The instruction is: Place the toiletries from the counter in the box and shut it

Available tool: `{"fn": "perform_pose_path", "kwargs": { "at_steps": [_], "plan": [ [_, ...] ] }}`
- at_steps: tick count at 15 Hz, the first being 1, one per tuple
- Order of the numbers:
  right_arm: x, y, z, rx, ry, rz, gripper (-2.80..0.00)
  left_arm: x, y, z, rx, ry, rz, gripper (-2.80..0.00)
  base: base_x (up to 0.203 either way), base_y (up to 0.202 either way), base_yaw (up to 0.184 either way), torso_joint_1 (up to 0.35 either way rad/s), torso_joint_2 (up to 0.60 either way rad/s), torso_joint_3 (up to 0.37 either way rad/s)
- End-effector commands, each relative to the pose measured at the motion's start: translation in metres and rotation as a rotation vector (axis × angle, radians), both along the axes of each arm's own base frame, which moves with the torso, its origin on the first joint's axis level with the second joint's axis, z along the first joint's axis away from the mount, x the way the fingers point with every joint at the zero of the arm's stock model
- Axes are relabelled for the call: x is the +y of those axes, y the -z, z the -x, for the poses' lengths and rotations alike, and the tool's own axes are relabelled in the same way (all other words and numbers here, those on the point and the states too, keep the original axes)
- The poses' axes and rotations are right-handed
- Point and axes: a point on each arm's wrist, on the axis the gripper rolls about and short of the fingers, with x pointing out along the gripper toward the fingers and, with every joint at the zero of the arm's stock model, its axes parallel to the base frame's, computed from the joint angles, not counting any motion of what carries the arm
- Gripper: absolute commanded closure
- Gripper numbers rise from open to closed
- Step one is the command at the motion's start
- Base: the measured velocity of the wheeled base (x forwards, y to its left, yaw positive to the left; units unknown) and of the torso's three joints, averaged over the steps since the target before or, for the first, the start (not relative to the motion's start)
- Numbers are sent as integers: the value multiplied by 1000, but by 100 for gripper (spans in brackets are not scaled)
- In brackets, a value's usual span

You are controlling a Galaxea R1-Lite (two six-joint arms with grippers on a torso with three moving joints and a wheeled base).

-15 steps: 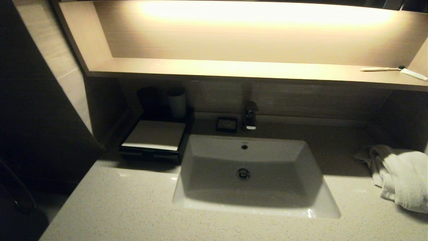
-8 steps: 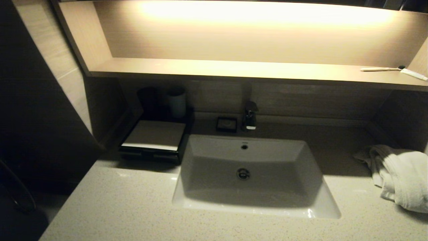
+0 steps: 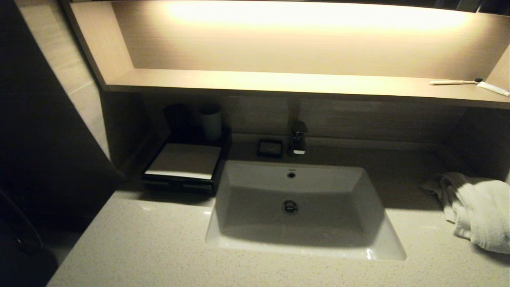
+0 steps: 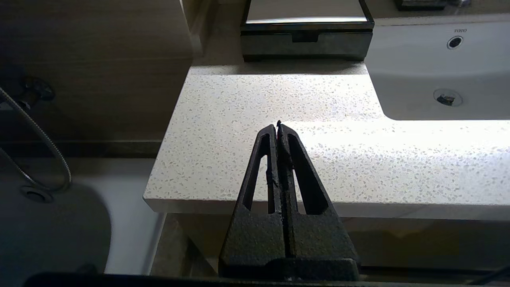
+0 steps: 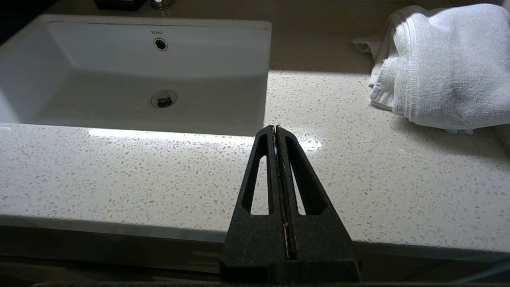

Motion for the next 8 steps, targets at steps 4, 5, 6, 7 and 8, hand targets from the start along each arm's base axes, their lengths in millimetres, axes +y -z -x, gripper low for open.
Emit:
{"fn": "perform_pose_path", "kwargs": {
  "at_steps": [4, 5, 6, 7, 8],
  "plan": [
    [0, 0, 0, 0, -1, 0, 0, 0, 0, 0, 2, 0, 7, 0, 0, 0, 0, 0, 0, 0],
    [0, 0, 0, 0, -1, 0, 0, 0, 0, 0, 2, -1, 7, 0, 0, 0, 0, 0, 0, 0],
    [0, 0, 0, 0, -1, 0, 0, 0, 0, 0, 2, 0, 7, 0, 0, 0, 0, 0, 0, 0],
    [0, 0, 0, 0, -1, 0, 0, 0, 0, 0, 2, -1, 7, 0, 0, 0, 0, 0, 0, 0],
    [0, 0, 0, 0, -1, 5, 0, 0, 0, 0, 1, 0, 7, 0, 0, 0, 0, 0, 0, 0]
  ]
}}
